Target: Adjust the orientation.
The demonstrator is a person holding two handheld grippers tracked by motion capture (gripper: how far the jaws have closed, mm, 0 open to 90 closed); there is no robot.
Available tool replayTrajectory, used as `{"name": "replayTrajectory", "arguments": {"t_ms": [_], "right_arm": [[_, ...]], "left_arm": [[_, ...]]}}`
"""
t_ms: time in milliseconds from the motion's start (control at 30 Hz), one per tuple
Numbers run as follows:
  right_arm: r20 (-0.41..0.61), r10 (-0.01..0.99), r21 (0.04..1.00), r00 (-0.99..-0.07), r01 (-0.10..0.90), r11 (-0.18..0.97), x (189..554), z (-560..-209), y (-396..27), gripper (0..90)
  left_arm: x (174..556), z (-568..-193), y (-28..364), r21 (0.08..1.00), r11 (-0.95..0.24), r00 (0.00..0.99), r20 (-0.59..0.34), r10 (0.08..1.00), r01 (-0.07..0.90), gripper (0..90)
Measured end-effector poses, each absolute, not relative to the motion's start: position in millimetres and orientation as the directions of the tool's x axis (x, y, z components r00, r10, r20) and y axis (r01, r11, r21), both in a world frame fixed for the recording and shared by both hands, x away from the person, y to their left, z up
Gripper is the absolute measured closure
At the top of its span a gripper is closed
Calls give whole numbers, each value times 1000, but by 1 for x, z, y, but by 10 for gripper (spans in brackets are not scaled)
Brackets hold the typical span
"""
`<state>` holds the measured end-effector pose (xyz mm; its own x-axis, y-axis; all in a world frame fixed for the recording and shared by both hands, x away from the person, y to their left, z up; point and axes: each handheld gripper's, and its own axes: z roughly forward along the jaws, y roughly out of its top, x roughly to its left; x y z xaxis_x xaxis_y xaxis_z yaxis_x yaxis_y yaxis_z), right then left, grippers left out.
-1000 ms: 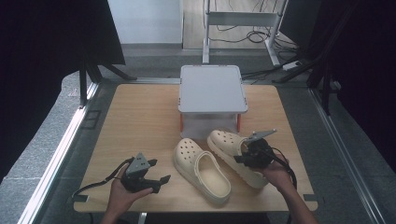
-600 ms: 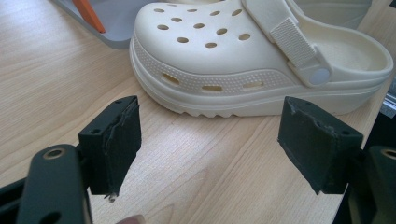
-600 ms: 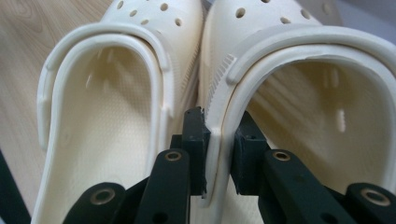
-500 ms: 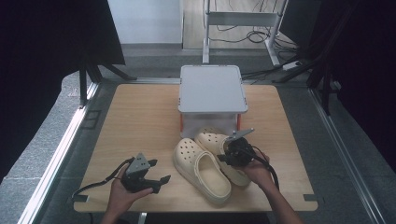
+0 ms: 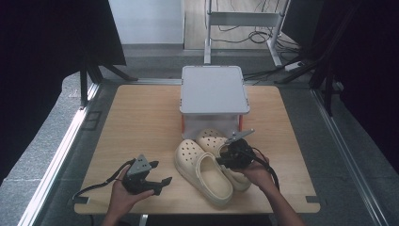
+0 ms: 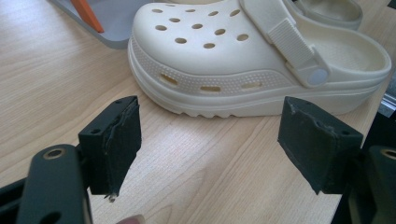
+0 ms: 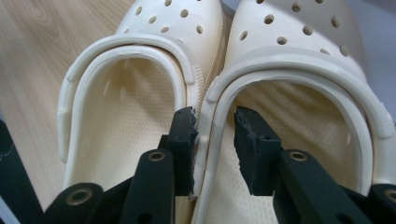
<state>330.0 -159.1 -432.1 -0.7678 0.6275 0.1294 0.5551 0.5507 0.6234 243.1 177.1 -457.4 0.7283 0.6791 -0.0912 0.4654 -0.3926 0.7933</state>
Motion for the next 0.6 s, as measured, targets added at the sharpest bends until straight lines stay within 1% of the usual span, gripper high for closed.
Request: {"name": "replayTrajectory", "arguments": {"t_ms": [167, 300, 600], "right_arm": [[124, 622, 607, -773, 555, 568, 328, -430, -159, 566], [127, 632, 598, -764, 568, 566, 328, -428, -161, 525], [149, 629, 577, -763, 584, 571, 330, -429, -162, 496]], "left_arm": [[243, -457, 178, 794, -391, 727, -91, 681, 465, 219], [243, -457, 177, 793, -392, 728, -92, 679, 466, 219], [243, -457, 177, 793, -391, 728, -94, 679, 467, 219]]}}
